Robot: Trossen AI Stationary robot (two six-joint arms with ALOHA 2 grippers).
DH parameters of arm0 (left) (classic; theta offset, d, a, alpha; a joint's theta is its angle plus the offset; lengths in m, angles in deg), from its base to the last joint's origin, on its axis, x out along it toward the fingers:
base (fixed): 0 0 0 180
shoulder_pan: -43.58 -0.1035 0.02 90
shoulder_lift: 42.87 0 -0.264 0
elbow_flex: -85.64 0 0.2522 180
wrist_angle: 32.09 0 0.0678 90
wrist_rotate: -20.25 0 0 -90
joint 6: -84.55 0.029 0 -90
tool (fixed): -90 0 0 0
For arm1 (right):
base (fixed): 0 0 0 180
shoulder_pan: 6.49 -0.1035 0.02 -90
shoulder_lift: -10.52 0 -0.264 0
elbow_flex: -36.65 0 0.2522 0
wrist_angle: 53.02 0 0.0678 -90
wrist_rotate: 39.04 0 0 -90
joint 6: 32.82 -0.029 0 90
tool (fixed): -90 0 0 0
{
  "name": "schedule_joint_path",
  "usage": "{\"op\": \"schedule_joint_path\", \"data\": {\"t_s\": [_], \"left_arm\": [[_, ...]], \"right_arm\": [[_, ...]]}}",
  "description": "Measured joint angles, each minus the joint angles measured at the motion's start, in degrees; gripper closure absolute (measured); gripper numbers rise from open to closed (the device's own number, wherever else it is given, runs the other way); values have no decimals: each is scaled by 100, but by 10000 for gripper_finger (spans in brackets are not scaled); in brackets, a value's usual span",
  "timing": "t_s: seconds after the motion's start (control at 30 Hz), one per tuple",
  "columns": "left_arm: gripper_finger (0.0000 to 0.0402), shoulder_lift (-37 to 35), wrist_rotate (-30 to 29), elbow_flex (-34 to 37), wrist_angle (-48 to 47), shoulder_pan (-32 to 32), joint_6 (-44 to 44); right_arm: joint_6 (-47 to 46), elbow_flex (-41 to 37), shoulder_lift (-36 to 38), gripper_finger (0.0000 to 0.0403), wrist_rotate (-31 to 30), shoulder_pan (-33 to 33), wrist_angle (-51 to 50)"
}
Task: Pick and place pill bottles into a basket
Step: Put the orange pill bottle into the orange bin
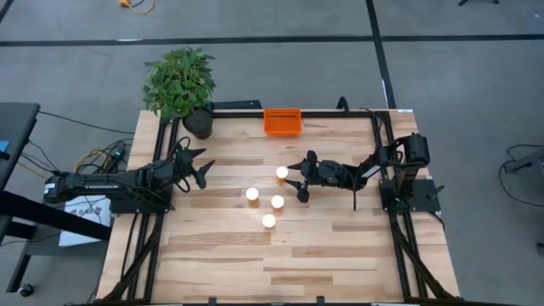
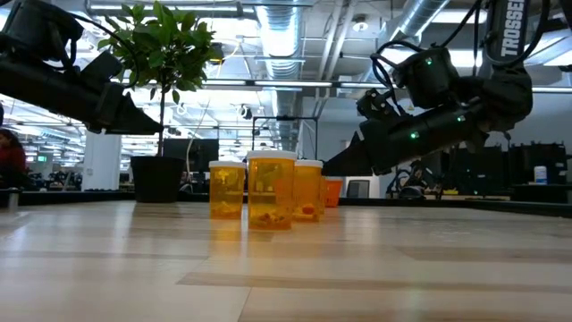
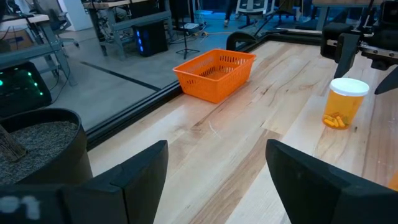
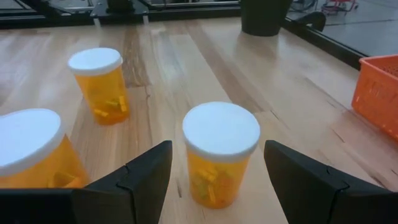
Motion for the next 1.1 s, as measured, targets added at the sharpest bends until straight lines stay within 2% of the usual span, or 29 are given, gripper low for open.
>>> {"op": "schedule_joint_path", "data": {"t_s": [0.3, 1.1], "left_arm": [[139, 0, 0, 0, 0, 2, 1], [139, 0, 0, 0, 0, 1, 2]], "right_arm": [[235, 296, 0, 151, 254, 104, -469], [559, 728, 0, 152, 295, 157, -1181]]}}
